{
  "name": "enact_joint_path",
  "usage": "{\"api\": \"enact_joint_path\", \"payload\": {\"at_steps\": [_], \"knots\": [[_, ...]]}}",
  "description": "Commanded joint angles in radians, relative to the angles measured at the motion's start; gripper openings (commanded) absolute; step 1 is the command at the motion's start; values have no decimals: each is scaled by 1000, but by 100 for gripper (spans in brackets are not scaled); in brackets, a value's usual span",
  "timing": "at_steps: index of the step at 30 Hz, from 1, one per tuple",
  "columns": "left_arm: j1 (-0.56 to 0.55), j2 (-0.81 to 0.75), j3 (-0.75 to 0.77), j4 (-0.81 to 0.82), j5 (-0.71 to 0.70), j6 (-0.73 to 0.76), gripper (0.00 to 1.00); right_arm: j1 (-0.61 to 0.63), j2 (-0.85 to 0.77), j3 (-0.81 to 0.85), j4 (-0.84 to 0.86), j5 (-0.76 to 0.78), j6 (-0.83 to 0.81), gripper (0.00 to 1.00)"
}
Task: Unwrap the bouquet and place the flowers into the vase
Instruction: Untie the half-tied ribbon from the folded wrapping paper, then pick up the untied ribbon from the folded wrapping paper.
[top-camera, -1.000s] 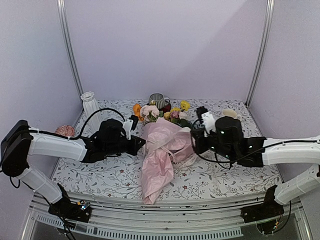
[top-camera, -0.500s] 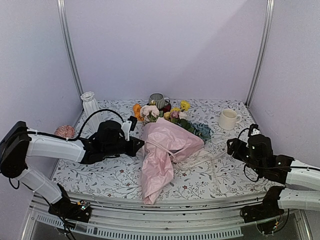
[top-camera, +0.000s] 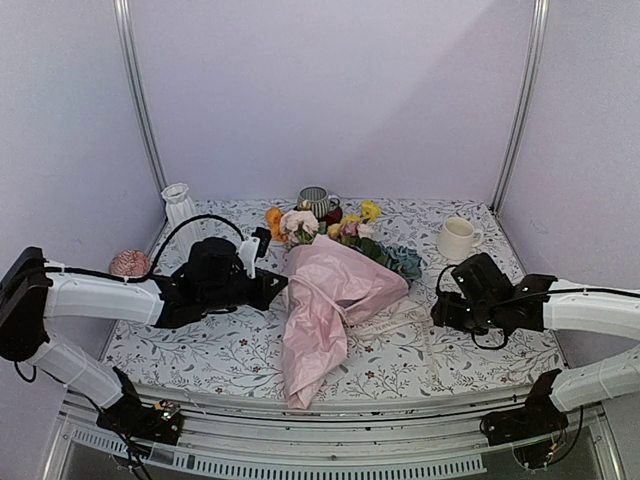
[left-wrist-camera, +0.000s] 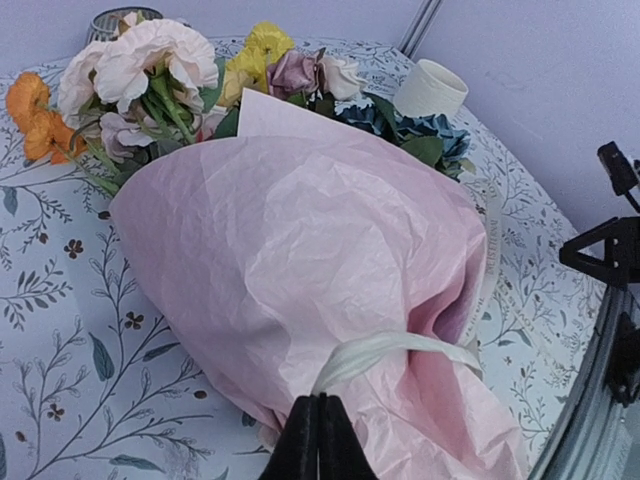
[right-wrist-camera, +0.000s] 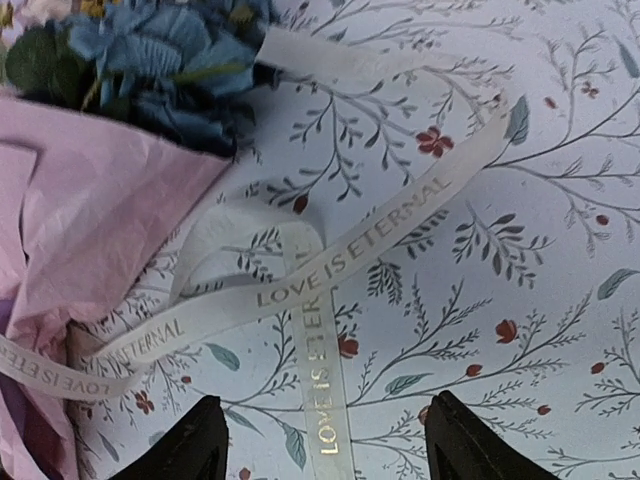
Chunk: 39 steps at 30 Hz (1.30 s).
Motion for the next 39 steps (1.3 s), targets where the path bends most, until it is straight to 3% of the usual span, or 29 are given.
{"api": "enact_joint_path", "payload": {"at_steps": [1, 6, 9, 14, 20, 33, 35, 38, 39], "knots": [[10, -18, -9, 10, 5, -8, 12, 51, 59, 14, 53, -166, -59, 72], [10, -33, -11, 0, -14, -11, 29, 82, 109, -75, 465, -500, -267, 69], [9, -47, -15, 2, -20, -7, 32, 104, 195, -57, 594, -551, -369, 64], [9, -70, -6, -26, -24, 6, 33, 133, 385, 53, 622, -559, -527, 53], [9, -123, -18, -54, -44, 29, 33, 214, 498, 102, 658, -463, -663, 58], [10, -201, -37, -89, -56, 34, 33, 221, 556, 65, 711, -355, -669, 52], [10, -206, -45, -76, -53, 34, 33, 221, 548, 48, 720, -345, -669, 43], [9, -198, -38, -64, -32, 32, 33, 221, 541, 68, 691, -333, -670, 12], [9, -193, -31, -57, -3, 34, 33, 221, 527, 79, 677, -342, -667, 6]]}}
